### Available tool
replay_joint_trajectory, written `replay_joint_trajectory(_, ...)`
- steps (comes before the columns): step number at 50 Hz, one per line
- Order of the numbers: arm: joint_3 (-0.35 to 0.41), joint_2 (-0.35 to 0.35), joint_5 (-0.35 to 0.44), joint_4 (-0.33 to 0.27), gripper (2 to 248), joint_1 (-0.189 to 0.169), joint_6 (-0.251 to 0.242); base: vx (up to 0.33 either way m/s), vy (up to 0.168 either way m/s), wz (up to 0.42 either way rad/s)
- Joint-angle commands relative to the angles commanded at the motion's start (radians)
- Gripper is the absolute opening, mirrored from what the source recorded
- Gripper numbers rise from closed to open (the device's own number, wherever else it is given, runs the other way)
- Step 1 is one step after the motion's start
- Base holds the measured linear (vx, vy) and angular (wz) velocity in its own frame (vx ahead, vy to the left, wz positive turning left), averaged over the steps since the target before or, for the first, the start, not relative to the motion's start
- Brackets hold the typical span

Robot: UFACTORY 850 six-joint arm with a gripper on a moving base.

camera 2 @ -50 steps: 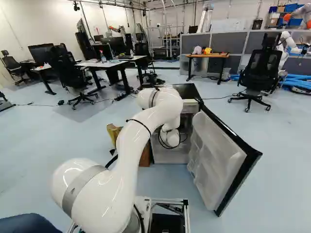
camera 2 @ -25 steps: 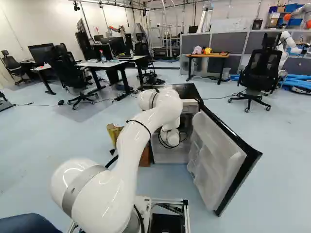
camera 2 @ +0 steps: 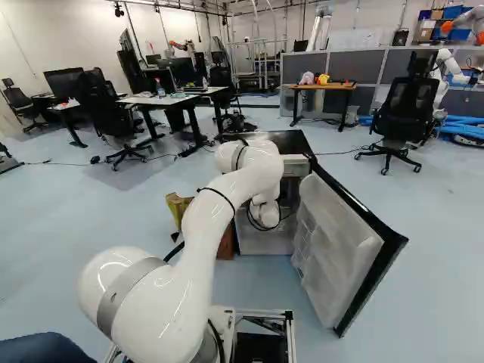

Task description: Grab a drink from the fridge

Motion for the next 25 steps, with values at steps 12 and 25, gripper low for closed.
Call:
replay_joint_trajectory(12,-0.012,-0.006,0.000,0.000,149,0.001,0.000,0.000,0.000,0.000)
replay_joint_trajectory(25,-0.012,-0.006,0.000,0.000,149,0.001,0.000,0.000,0.000,0.000)
